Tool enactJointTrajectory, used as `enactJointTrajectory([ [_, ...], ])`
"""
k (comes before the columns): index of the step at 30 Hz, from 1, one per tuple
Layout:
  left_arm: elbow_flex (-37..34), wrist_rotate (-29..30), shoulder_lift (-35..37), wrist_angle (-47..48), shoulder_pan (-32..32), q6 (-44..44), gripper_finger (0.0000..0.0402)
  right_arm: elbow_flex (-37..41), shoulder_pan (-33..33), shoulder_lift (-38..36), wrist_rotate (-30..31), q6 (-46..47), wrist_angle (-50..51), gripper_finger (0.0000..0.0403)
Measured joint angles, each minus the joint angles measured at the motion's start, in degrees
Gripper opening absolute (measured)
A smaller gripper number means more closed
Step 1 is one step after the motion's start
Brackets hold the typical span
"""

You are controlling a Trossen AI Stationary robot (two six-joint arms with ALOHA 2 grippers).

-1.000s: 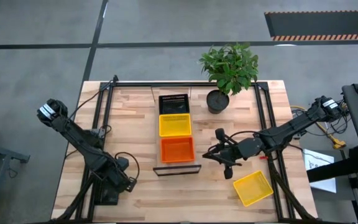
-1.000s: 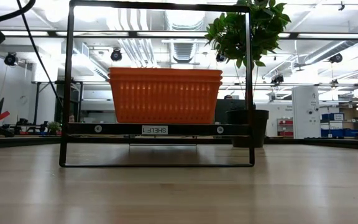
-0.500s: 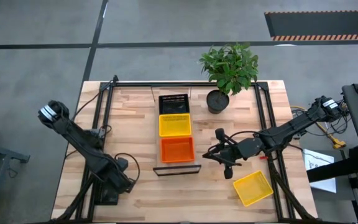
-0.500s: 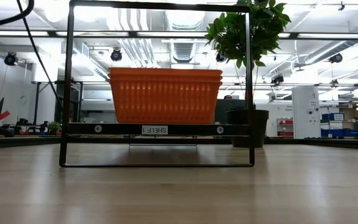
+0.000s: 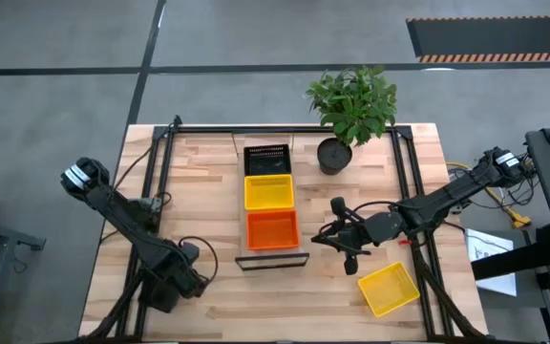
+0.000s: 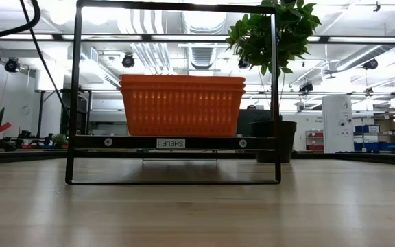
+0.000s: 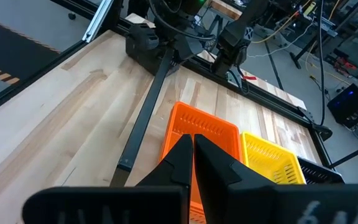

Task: Stack baskets on shelf by color
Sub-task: Stack the black bin on top of the black bins on the shelf

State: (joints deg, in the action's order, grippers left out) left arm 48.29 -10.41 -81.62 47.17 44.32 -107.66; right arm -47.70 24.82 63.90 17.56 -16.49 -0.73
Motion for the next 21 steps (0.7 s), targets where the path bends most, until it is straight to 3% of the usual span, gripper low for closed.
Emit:
enactJointTrajectory([
  [7,4.4,0.0,0.1,4.55,-0.09,8.3,0.0002,0.0,0.02,0.0,0.0,0.0,0.02,0.0009],
  [16,19.81,3.4,-2.35,35.87,-1.52,21.26,0.0001,0.0,0.01,0.0,0.02,-0.02,0.02,0.0009],
  [21,24.89,10.53,-2.5,41.45,-4.34,30.02,0.0,0.0,0.01,0.0,0.02,0.0,0.03,0.0009],
])
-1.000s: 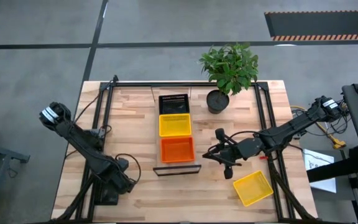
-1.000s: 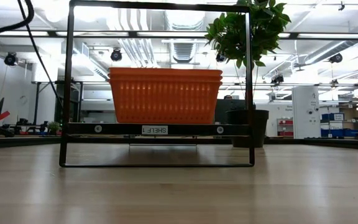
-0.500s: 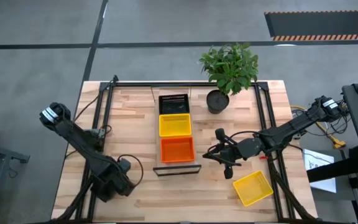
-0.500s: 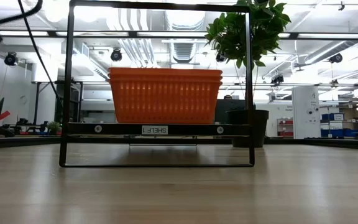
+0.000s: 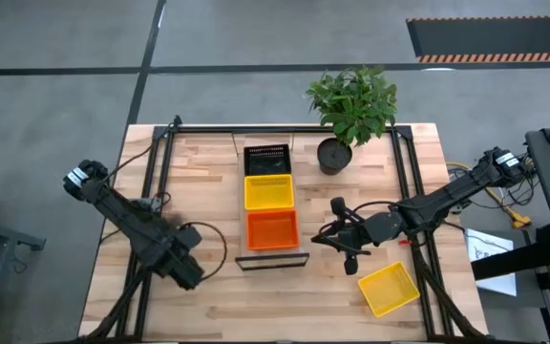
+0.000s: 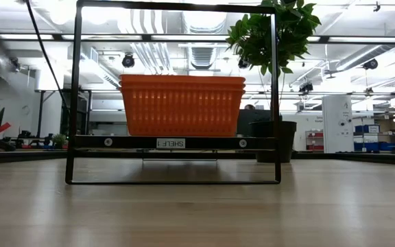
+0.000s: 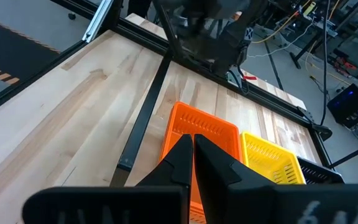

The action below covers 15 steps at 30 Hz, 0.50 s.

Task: Stack baskets on shelf by color
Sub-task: Stack the black bin on top of the black bins on the shelf

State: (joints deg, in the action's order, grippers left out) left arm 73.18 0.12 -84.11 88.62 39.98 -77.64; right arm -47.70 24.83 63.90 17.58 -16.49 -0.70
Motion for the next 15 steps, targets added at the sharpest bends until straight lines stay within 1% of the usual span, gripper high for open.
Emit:
enactJointTrajectory([
  [3,2.69,5.1,0.22,-0.79,-2.87,4.84,0.0,0.0,0.0,0.0,0.0,-0.02,0.0,0.0009],
  [6,4.78,8.25,0.13,-1.03,-5.96,10.96,0.0,0.0,0.01,0.0,0.0,-0.02,0.02,0.0009],
  [15,7.47,12.23,0.13,-0.9,-15.71,27.9,0.0,0.0,0.01,-0.02,0.02,-0.09,0.47,0.0009],
])
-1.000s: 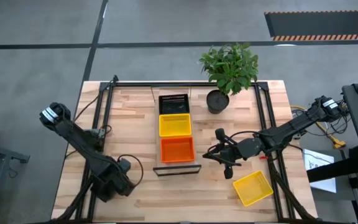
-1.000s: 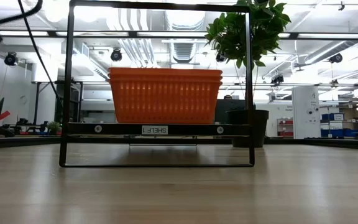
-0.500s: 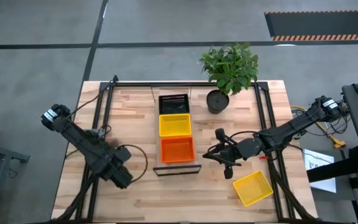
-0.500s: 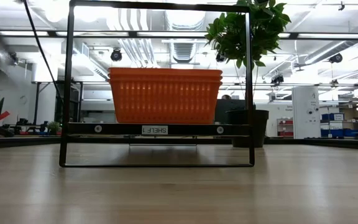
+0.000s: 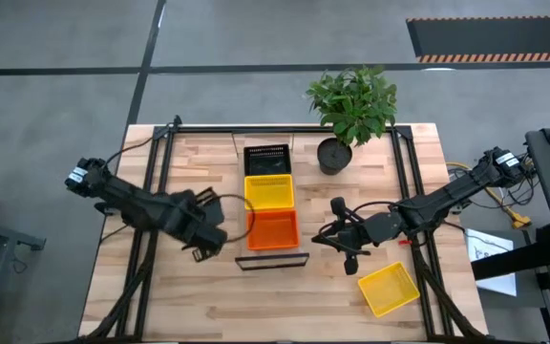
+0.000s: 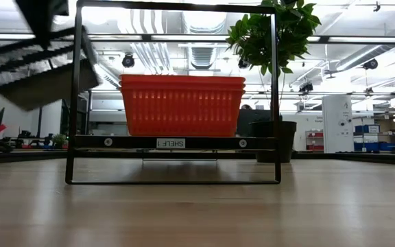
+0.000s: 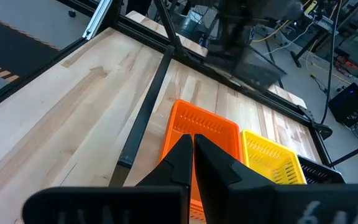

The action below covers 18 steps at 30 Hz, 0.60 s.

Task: Stack baskets on shelf by color
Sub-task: Stack the black bin on top of the black bins on the shelf

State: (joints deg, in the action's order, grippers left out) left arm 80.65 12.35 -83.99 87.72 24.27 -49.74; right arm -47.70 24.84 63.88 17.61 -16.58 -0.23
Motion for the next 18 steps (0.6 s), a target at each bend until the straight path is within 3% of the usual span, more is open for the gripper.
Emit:
enactJointTrajectory([
  [4,1.96,4.01,0.0,-0.09,-5.2,8.73,0.0,0.0,-0.02,0.0,0.21,-0.11,0.0,0.0009],
  [9,4.61,13.42,0.0,-2.6,-11.02,20.63,0.0,0.0,-0.01,0.0,0.42,-0.13,0.45,0.0009],
  [18,3.36,15.94,-0.22,-28.49,-22.42,46.68,0.0,0.0,0.0,0.0,0.44,-0.13,0.52,0.0009],
])
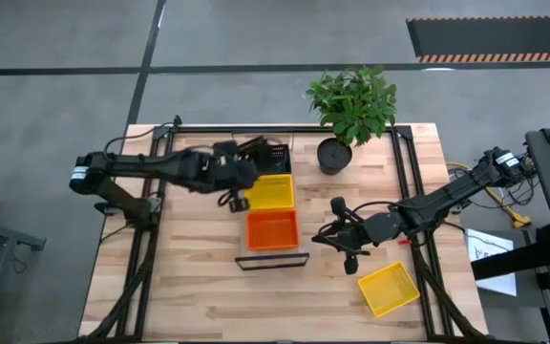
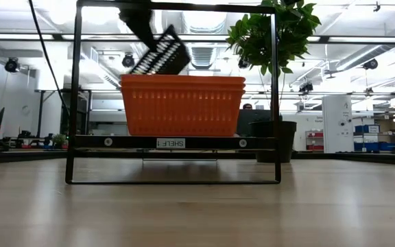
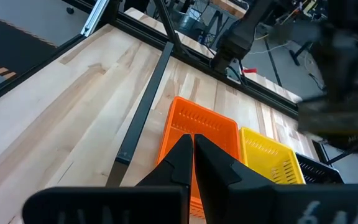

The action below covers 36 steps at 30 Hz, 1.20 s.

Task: Stack baskets on shelf by color
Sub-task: Stack the black bin on top of the black bins on the shelf

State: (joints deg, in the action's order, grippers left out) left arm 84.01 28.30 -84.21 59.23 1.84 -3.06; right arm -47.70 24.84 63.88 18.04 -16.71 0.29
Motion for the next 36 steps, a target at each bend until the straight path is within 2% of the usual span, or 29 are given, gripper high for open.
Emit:
enactJointTrajectory([
  [6,-0.24,-0.04,-2.35,-9.95,-6.3,9.28,0.0,0.0,0.0,0.0,-0.02,0.09,0.47,0.0009],
  [12,-0.29,-0.99,-7.17,-11.08,-9.6,10.98,0.0,0.0,0.0,0.0,0.0,0.13,1.11,0.0009],
  [19,0.32,-1.01,-11.64,-10.69,-10.14,11.05,0.0,0.0,0.0,0.0,0.0,0.0,1.38,0.0009],
  [29,0.67,-1.0,-12.41,-10.92,-10.14,10.93,0.0001,0.0,-0.02,0.0,0.0,-0.86,1.42,0.0009],
  [36,0.7,-1.17,-12.41,-10.98,-10.12,10.83,0.0037,0.0,0.0,0.0,0.0,-0.89,1.51,0.0009],
])
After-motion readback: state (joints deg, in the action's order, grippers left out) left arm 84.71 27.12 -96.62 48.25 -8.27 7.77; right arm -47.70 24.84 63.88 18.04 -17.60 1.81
